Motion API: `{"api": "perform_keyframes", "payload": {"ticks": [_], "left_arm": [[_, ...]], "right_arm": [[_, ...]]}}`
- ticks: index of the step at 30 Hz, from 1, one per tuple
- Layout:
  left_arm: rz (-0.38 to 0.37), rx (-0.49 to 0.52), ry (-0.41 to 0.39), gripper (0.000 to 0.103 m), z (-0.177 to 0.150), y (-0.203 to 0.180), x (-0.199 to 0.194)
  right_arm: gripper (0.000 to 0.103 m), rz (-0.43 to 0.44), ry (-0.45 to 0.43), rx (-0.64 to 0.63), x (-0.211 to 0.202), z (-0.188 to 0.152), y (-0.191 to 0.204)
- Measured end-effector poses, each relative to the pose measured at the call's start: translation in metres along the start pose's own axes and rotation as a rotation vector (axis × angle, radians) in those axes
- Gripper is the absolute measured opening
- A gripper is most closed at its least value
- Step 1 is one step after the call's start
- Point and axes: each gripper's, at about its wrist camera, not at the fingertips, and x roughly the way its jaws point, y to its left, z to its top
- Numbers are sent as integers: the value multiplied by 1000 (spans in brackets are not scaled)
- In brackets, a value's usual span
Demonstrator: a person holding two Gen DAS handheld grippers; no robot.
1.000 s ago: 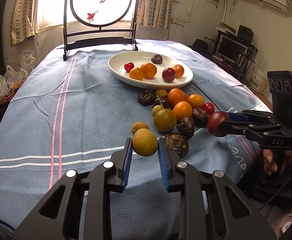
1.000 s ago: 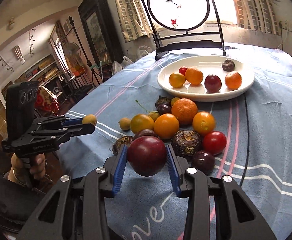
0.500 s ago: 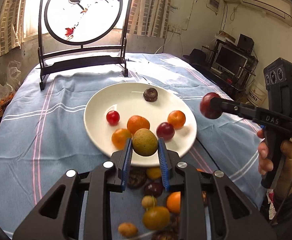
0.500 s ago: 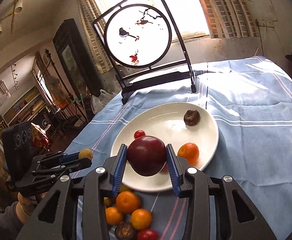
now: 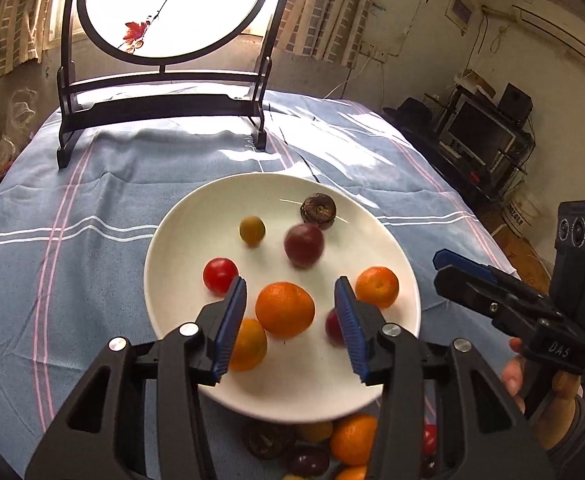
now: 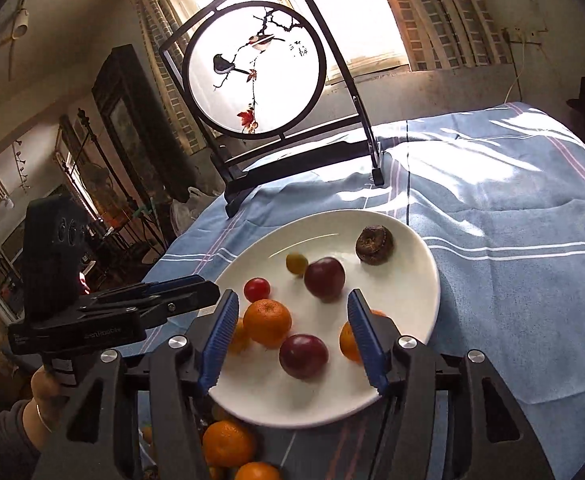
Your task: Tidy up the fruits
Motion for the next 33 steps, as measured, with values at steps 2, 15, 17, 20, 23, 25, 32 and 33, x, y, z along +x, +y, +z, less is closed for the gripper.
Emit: {"api": "perform_keyframes", "payload": {"ticks": [2, 15, 17, 20, 23, 25, 32, 33], "left_arm": [[14, 39, -12, 61, -21, -6, -21], [130, 131, 68, 63, -149, 13, -81], [141, 106, 76, 62, -155, 19, -80], [152, 102, 100, 50, -162, 19, -74], [159, 140, 112, 40, -165, 14, -65], [161, 154, 116, 38, -164, 10, -58], [162, 167, 102, 26, -162, 4, -49], [161, 161, 89, 26, -163, 4, -51]], "right_arm": [[59, 10, 5, -11, -18, -17, 4], [64, 27, 20, 35, -78, -110, -1], [64, 26, 15, 32, -79, -110, 0], [64, 18, 6, 23, -79, -110, 1], [64, 22, -1, 16, -80, -110, 2], [64, 25, 1, 19, -80, -110, 1], [62, 32, 57, -31, -72, -112, 10], [61, 33, 74, -48, -70, -113, 14]]}}
